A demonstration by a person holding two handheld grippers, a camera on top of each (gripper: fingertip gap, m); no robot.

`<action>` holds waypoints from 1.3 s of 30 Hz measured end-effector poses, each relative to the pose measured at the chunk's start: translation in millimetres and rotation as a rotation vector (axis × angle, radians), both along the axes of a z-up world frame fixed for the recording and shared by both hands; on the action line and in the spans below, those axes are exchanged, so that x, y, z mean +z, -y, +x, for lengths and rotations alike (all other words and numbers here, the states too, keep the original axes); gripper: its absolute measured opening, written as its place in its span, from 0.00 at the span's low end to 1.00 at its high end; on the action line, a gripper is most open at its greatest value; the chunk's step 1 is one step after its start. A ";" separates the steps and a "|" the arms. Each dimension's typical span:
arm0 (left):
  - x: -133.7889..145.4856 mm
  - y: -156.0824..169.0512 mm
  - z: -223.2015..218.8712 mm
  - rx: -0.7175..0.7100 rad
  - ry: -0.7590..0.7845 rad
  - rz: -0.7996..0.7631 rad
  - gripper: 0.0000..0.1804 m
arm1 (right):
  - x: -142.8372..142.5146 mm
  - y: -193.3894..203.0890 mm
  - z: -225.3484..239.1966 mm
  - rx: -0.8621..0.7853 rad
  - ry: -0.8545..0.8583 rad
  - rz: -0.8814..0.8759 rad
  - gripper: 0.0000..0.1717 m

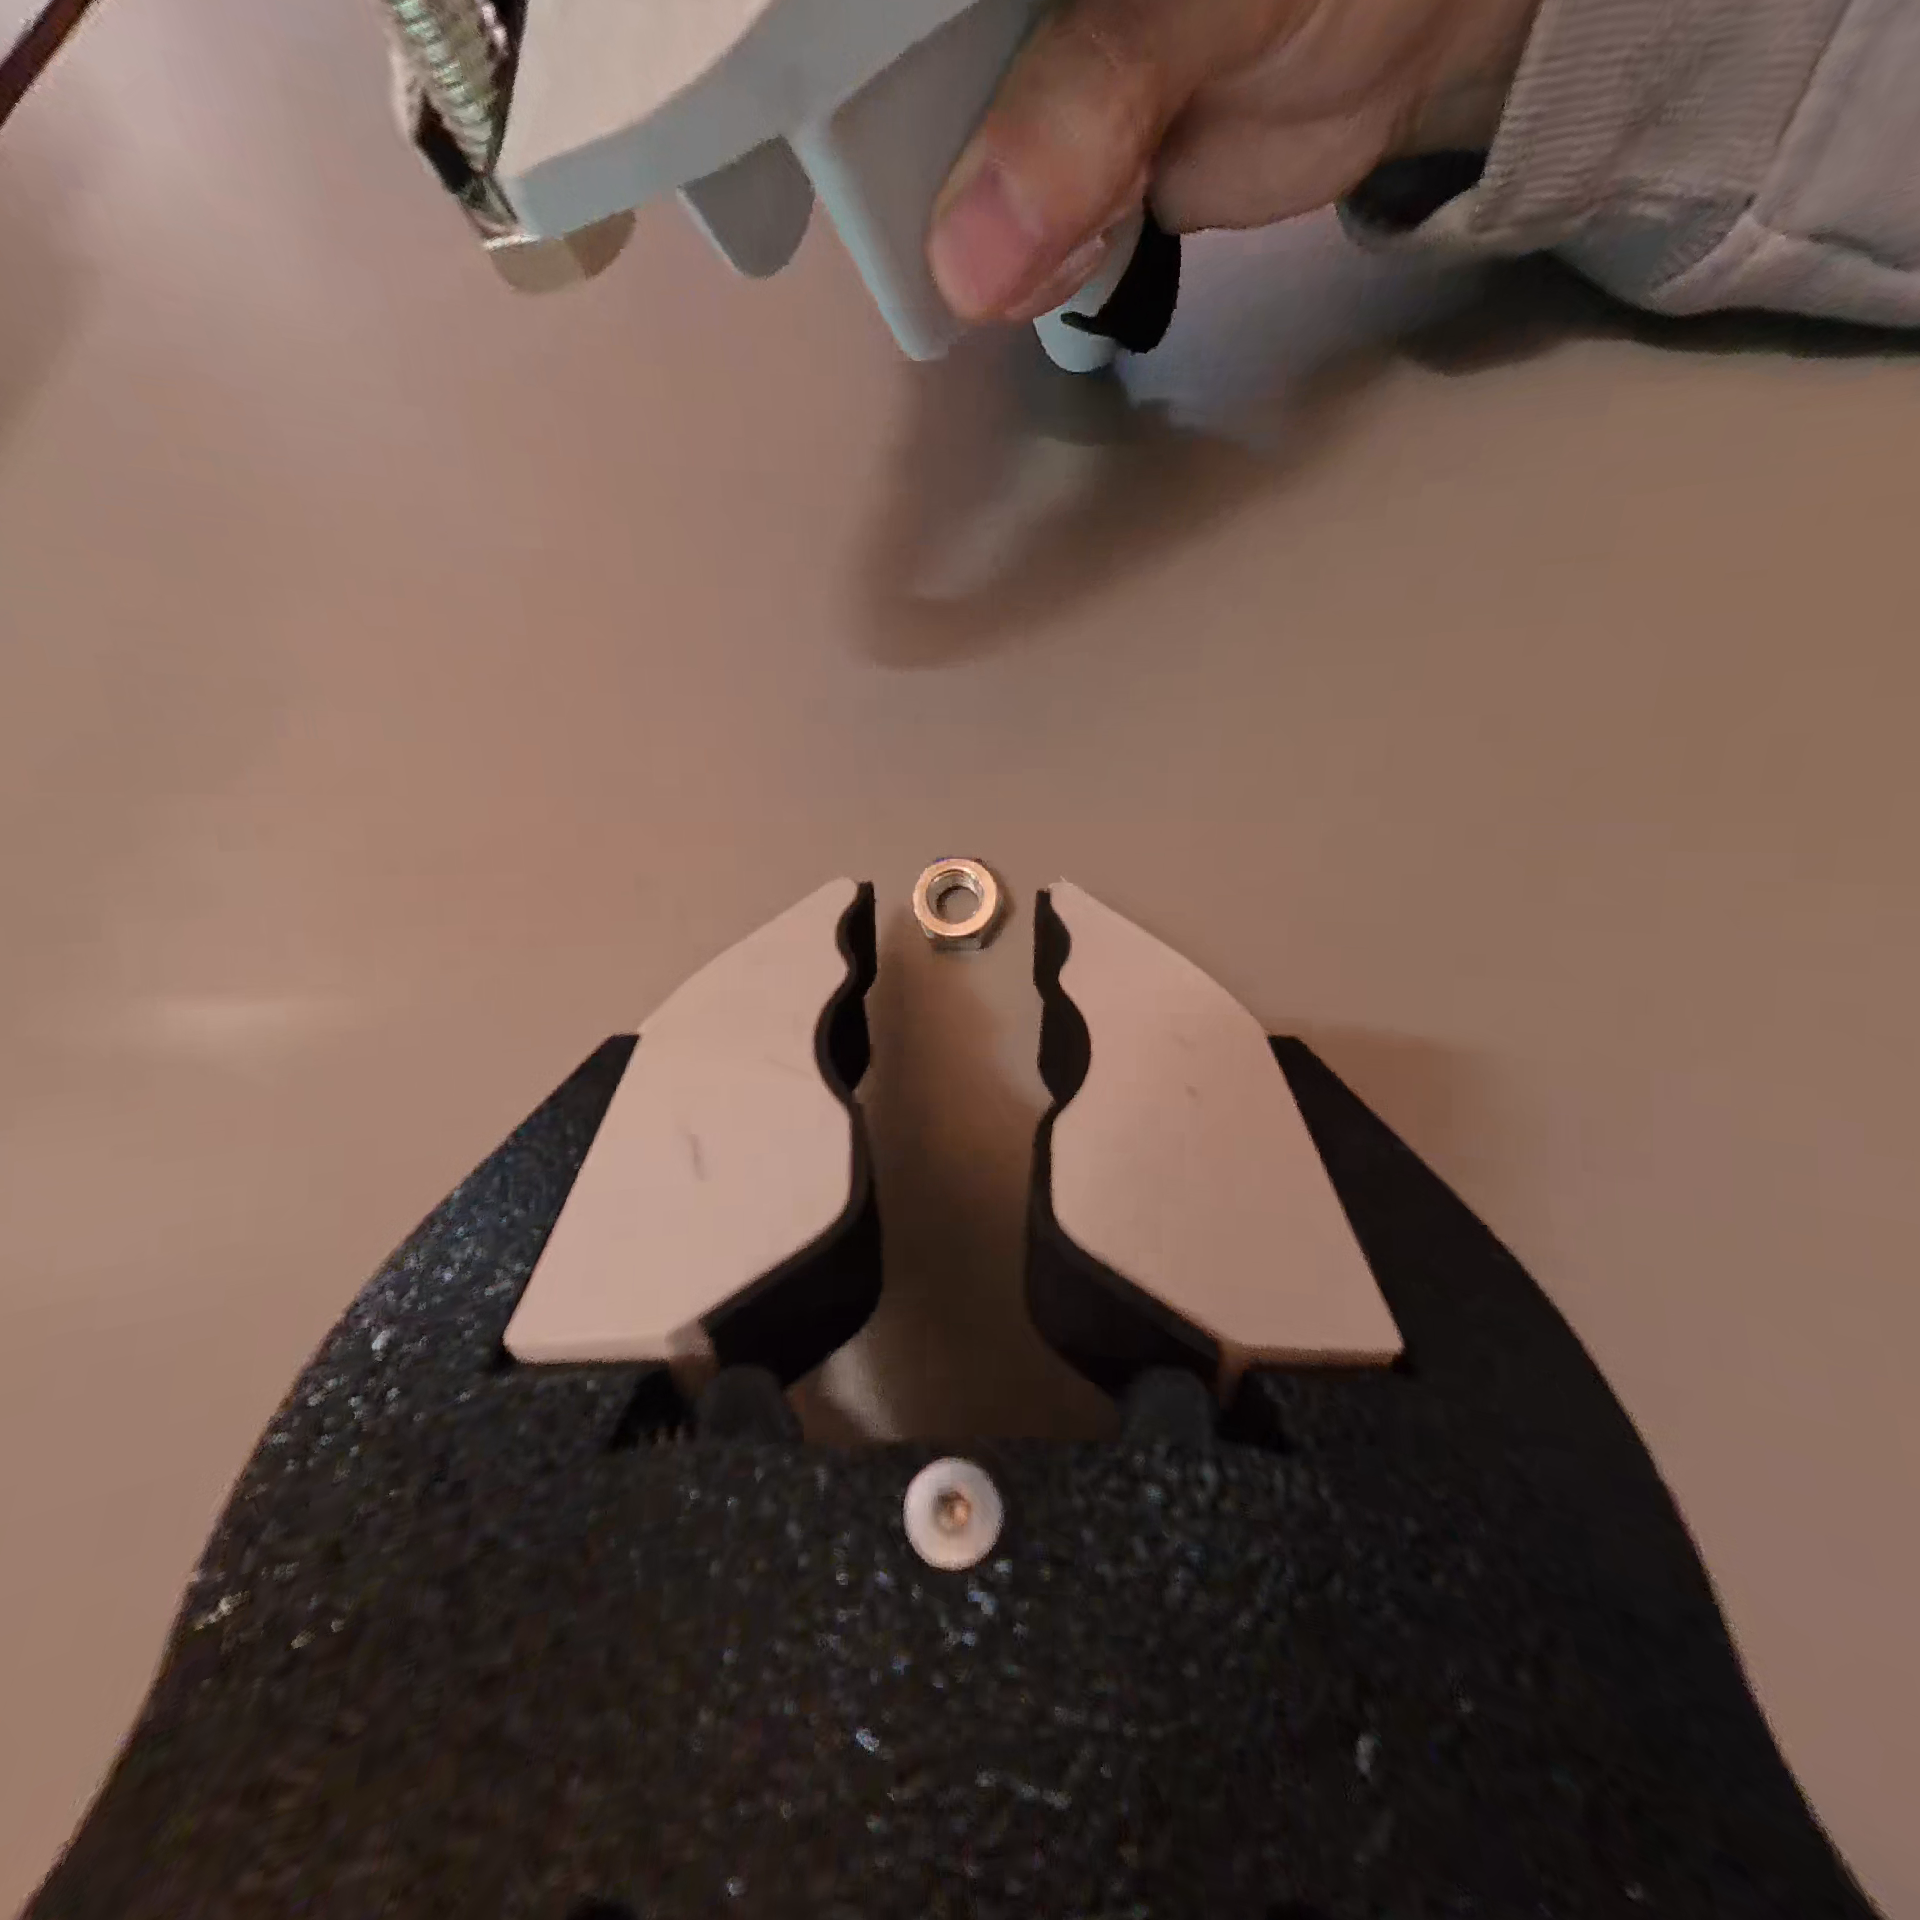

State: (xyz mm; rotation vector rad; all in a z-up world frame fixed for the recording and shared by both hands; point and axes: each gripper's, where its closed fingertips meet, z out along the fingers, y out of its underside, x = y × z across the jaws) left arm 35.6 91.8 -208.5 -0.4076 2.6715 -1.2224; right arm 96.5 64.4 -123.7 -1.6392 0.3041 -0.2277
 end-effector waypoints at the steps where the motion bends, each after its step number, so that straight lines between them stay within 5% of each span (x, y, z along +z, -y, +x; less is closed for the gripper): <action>1: -1.6 0.6 -0.7 0.010 -0.025 0.004 0.15 | 0.8 0.1 0.0 -0.001 0.001 0.004 0.05; 10: -0.6 5.2 8.6 0.064 0.034 0.046 0.09 | 4.9 -1.2 -2.8 0.016 0.007 0.035 0.05; 22: 137.0 24.4 50.4 0.077 0.168 -0.178 0.09 | 10.5 -3.7 -2.1 -0.023 0.042 0.085 0.05; 39: 113.1 26.8 50.7 0.099 0.137 -0.048 0.09 | 4.8 -8.4 -6.1 -0.018 0.083 0.002 0.05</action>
